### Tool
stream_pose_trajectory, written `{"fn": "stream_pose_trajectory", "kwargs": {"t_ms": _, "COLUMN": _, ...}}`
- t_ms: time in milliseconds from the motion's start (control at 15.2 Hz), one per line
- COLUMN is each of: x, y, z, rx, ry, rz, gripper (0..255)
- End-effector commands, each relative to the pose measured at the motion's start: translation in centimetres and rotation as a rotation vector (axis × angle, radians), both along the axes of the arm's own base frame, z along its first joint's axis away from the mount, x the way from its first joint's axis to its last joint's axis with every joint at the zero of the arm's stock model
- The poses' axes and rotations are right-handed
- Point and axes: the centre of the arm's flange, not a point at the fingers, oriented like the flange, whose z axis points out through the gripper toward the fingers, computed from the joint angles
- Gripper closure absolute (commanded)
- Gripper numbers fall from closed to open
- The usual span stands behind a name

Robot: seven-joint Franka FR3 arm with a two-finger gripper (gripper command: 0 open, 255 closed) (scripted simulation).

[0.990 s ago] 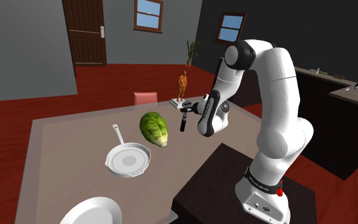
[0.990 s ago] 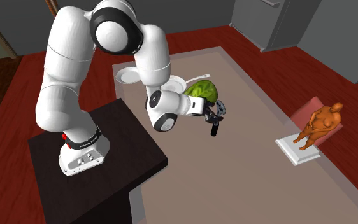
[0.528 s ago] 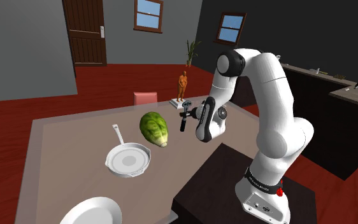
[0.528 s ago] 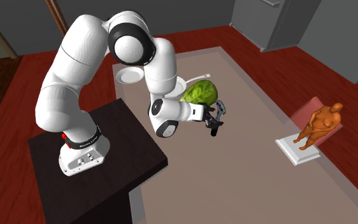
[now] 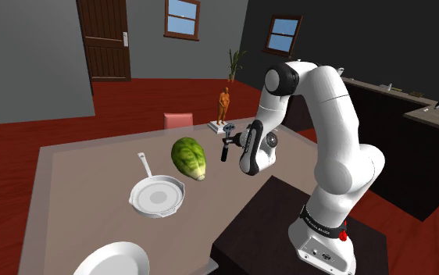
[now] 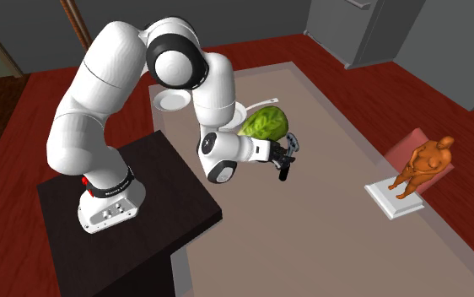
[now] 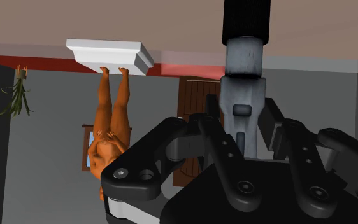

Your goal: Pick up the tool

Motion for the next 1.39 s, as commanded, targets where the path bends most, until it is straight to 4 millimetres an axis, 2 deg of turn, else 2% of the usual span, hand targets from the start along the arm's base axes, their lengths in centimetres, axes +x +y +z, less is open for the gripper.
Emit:
{"fn": "stream_pose_trajectory", "kwargs": {"t_ms": 0, "x": 0.0, "y": 0.0, "z": 0.0, "rx": 0.001, "ry": 0.001, "rz": 0.0, "gripper": 255}}
{"fn": "stream_pose_trajectory", "kwargs": {"t_ms": 198, "x": -0.1, "y": 0.0, "z": 0.0, "rx": 0.0, "ry": 0.001, "rz": 0.0, "gripper": 255}}
{"fn": "stream_pose_trajectory", "kwargs": {"t_ms": 1188, "x": -0.1, "y": 0.0, "z": 7.9, "rx": 0.0, "ry": 0.001, "rz": 0.0, "gripper": 255}}
{"fn": "stream_pose_trajectory", "kwargs": {"t_ms": 1320, "x": -0.1, "y": 0.0, "z": 8.0, "rx": 0.001, "ry": 0.001, "rz": 0.0, "gripper": 255}}
